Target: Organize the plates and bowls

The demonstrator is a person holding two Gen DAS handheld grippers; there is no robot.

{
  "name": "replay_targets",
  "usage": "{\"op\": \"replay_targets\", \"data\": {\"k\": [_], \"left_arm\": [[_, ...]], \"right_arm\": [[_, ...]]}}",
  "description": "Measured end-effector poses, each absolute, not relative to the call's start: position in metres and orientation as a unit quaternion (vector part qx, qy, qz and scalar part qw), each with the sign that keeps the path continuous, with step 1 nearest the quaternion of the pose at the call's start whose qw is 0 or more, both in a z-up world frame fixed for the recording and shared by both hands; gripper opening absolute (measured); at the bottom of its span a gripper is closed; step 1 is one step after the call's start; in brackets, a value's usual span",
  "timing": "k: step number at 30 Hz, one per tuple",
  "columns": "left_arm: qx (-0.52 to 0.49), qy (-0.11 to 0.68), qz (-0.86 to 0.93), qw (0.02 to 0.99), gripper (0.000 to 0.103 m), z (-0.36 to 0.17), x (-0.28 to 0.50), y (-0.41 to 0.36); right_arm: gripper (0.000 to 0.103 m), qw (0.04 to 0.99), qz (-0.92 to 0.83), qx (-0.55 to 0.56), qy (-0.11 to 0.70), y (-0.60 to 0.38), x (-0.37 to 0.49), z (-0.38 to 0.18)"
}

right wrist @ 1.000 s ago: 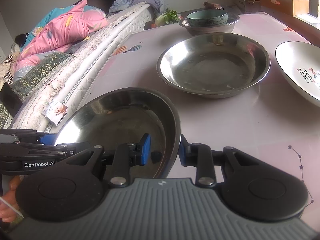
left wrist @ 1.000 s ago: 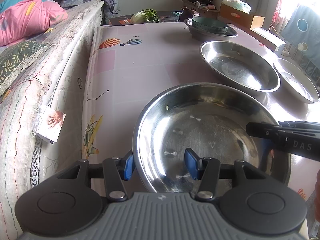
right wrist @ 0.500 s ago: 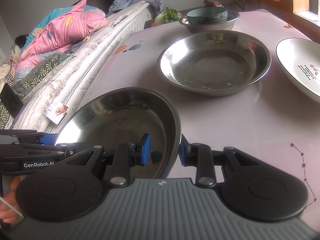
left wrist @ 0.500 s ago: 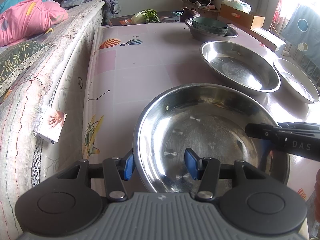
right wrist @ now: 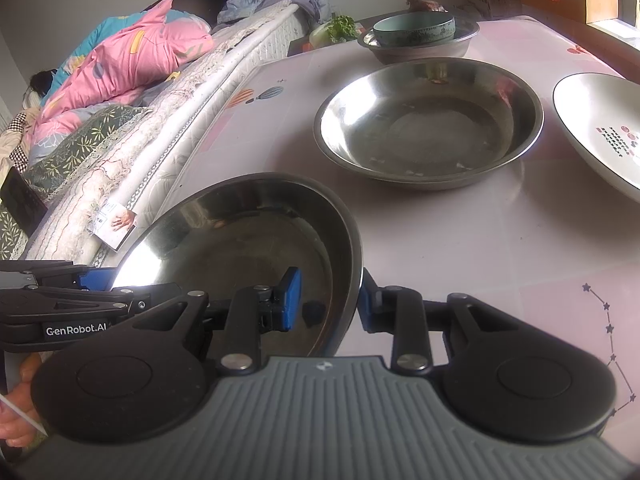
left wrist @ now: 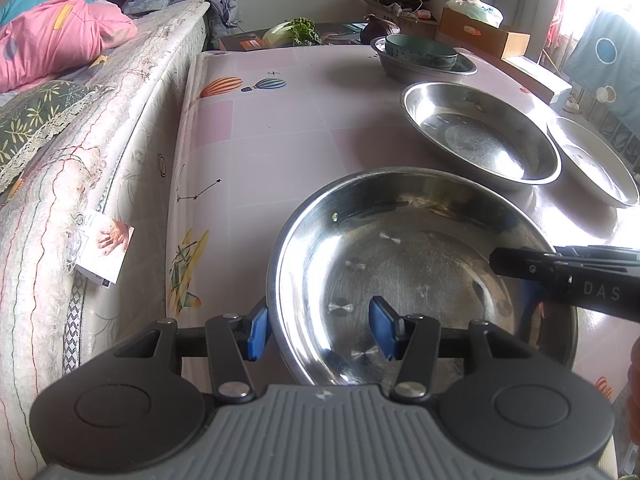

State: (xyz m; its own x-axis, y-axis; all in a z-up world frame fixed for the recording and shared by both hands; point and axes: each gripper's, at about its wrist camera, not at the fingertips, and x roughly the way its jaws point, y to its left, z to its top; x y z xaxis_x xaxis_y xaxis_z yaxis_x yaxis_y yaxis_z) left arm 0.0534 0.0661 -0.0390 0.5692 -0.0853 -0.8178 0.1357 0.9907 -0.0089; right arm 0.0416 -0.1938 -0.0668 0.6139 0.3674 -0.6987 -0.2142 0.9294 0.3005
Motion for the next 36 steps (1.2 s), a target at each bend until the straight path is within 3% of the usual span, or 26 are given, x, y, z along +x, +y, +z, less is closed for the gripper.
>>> {"op": "replay_targets", "data": {"k": [36], "left_arm": [[0.026,0.463,-0.066,0.884,0.052,-0.0413,0.0536,0.0645]], "right_arm": [[0.030,0.891,0.160,0.099,0.413,-0.1956,0.0432,-0.0677]]}}
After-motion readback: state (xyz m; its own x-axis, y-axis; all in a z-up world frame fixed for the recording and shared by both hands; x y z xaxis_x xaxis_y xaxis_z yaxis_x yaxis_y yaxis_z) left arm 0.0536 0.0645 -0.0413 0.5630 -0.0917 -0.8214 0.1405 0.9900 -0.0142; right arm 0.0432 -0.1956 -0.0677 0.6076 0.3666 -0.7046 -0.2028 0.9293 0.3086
